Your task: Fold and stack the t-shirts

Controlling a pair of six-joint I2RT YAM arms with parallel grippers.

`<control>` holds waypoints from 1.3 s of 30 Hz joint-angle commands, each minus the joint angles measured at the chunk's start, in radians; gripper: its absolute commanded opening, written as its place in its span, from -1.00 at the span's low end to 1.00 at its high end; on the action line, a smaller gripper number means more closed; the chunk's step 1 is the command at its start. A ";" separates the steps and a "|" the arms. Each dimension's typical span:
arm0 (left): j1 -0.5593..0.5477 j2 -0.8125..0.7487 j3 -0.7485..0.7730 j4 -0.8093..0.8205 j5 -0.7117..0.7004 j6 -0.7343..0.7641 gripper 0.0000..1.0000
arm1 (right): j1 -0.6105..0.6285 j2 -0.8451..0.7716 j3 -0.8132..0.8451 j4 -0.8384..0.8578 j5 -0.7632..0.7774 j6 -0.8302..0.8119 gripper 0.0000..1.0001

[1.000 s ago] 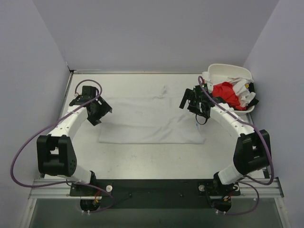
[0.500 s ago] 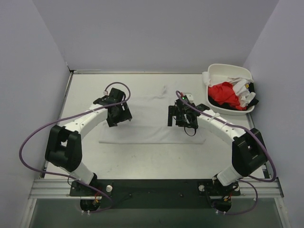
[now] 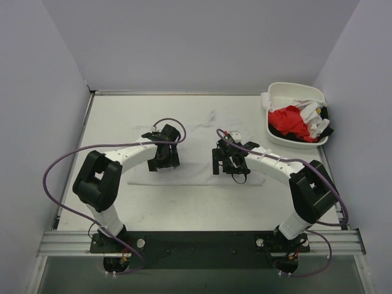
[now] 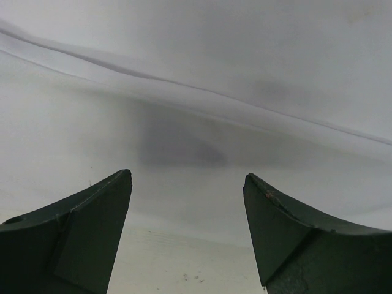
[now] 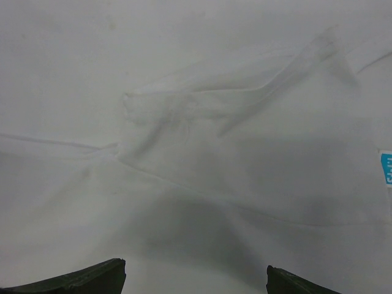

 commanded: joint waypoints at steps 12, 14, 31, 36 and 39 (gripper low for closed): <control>-0.037 0.068 -0.007 -0.041 -0.112 -0.007 0.65 | 0.000 0.107 -0.037 -0.002 0.092 0.009 1.00; -0.041 0.068 -0.022 -0.050 -0.118 -0.016 0.66 | 0.005 0.107 -0.055 -0.002 0.092 0.011 1.00; -0.140 -0.076 -0.232 -0.082 -0.125 -0.168 0.64 | 0.146 -0.062 -0.230 -0.115 0.158 0.211 1.00; -0.173 -0.181 -0.303 -0.101 -0.120 -0.228 0.64 | 0.239 -0.117 -0.278 -0.177 0.181 0.326 1.00; -0.202 -0.241 -0.347 -0.125 -0.120 -0.275 0.64 | 0.284 -0.151 -0.319 -0.203 0.190 0.391 1.00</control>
